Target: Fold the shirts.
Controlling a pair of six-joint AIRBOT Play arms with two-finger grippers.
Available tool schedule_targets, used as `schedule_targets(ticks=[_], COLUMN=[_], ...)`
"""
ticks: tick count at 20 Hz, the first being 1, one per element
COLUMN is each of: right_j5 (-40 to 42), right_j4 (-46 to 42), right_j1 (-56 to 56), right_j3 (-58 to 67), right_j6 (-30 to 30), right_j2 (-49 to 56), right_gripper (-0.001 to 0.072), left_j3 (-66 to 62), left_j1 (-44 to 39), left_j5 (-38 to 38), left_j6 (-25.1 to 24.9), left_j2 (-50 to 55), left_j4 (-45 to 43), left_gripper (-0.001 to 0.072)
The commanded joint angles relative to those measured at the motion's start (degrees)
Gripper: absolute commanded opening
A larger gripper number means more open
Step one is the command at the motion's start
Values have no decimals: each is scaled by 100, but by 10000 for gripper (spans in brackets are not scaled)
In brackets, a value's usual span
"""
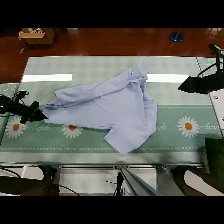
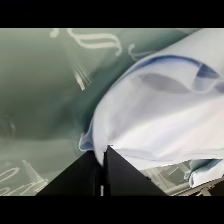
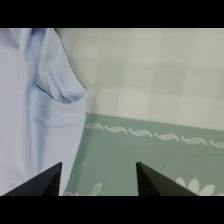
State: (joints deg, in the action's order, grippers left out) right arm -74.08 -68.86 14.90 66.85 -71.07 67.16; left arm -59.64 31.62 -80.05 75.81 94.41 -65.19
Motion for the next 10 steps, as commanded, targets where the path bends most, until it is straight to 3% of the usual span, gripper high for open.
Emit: schedule_targets(ticks=[1,6,10], right_j5=[-492,-621,59], right_j4=[-446,1169,1307], right_j1=[361,1008,691], right_j3=[-494,-2184,-3038], right_j6=[125,479,328], right_j2=[-79,-79,-79], right_gripper=[545,546,538], left_j3=[-4,-4,-4], left_j1=[2,2,2], left_j5=[-210,-205,-205], left_j6=[-308,-483,-660], left_j2=[-131,-247,-249], left_j4=[-162,81,435], left_gripper=[23,24,23])
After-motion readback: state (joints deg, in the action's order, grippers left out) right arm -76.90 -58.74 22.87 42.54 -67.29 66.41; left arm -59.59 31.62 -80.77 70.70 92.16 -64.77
